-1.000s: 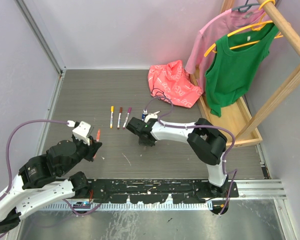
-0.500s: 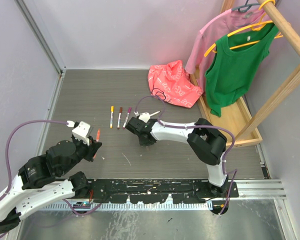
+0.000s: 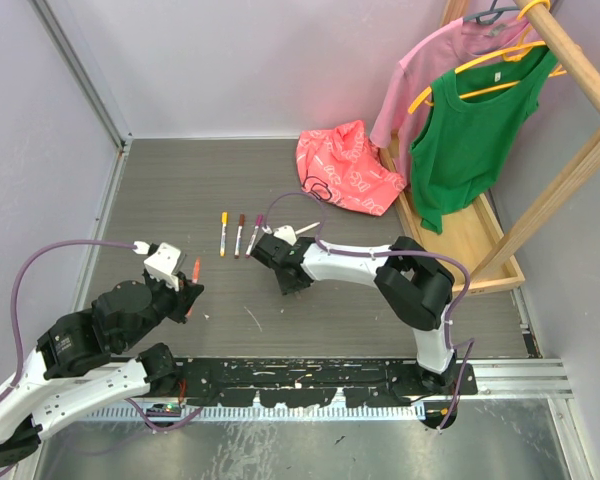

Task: Insert the pens into the pen caps
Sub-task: Insert the pen cap onto the pen.

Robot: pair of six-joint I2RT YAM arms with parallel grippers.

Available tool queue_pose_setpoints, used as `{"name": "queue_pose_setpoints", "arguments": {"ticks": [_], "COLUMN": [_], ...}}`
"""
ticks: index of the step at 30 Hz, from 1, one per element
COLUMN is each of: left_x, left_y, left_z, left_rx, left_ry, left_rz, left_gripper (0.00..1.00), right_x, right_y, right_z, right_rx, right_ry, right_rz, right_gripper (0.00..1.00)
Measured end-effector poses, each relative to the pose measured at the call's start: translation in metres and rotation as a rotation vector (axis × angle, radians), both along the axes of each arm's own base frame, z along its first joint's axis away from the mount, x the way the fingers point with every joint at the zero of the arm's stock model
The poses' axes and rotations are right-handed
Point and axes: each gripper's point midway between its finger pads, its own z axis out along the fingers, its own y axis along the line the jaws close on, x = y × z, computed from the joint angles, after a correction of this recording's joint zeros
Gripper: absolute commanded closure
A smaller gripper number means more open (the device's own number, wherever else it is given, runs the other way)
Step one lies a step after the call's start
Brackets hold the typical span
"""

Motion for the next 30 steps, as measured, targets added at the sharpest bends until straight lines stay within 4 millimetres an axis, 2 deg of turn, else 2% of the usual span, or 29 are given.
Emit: {"name": "queue_pose_setpoints", "arguments": {"ticks": [8,14,24,30], "left_x": [0.000,0.000,0.000,0.000], "left_y": [0.000,0.000,-0.001,-0.001], "left_z": [0.000,0.000,-0.001,-0.001], "left_rx": [0.002,0.002,0.003,0.003], "left_ry": [-0.001,-0.001,0.002,0.002], "left_rz": [-0.001,-0.001,-0.006,-0.006], "left_gripper": [1.00,1.00,1.00,1.00], "right_x": [-0.008,-0.017,-0.019,-0.019], "right_y": [0.003,-0.005,-0.004,-0.004], "right_z": [-0.001,-0.001,-0.001,-0.002], "right_rx": [0.025,0.023,0.024,0.038], "right_ry": [0.037,0.060,0.076,0.102], "right_rz": [0.019,0.025,0.051,0.066], "right_gripper": [0.69,0.69,0.71,0.76]}}
